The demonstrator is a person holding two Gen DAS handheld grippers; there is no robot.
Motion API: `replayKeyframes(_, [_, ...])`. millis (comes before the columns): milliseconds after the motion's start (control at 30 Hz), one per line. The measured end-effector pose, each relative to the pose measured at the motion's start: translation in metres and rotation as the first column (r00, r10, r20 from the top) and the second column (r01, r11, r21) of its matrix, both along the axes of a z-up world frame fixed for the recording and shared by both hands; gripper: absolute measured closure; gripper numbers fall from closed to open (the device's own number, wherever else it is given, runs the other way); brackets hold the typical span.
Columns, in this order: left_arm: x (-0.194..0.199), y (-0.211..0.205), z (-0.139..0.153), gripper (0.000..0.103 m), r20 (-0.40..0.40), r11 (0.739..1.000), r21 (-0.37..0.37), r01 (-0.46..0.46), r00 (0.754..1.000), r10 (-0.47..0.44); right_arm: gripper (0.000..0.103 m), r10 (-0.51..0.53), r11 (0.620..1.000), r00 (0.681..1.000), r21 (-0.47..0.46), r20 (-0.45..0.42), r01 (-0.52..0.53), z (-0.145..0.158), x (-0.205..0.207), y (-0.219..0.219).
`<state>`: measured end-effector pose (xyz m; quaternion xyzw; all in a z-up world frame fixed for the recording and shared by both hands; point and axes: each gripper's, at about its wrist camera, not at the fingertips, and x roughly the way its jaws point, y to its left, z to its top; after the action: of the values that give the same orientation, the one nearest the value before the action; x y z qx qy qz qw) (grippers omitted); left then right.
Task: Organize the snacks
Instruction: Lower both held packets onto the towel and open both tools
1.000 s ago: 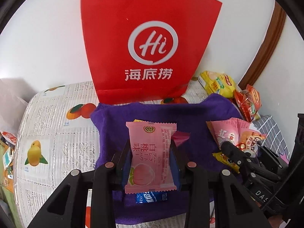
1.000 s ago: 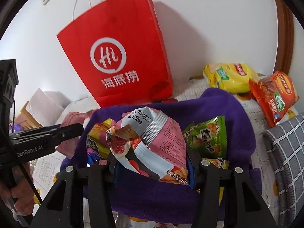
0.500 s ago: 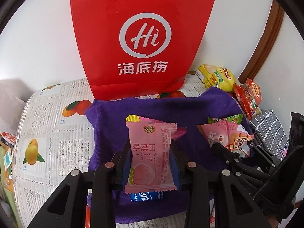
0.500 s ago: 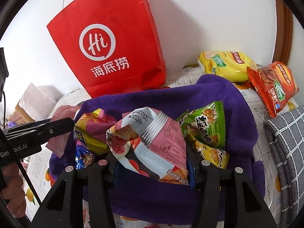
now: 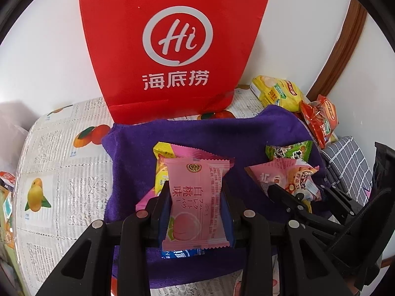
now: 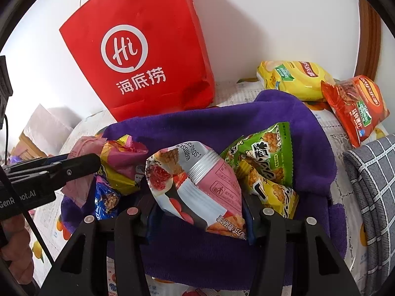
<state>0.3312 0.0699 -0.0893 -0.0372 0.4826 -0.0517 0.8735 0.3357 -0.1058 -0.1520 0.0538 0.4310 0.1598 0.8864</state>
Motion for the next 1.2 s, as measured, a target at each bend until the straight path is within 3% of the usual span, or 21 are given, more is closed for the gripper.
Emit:
replayKeyframes(300, [-0.001,-0.007,-0.002,0.069,-0.010,1.000,-0.002,0.018,1.000,-0.018,0.037,-0.004,1.000,1.000,0.017,0.021,0.003,0.003,-0.006,-0.004])
replayKeyframes(1200, [0.004,-0.019,-0.025,0.068,-0.087,0.999,-0.012,0.053,0.995,-0.053,0.036,-0.058,0.991,0.996,0.122,0.066,0.049,0.020,-0.016,-0.024])
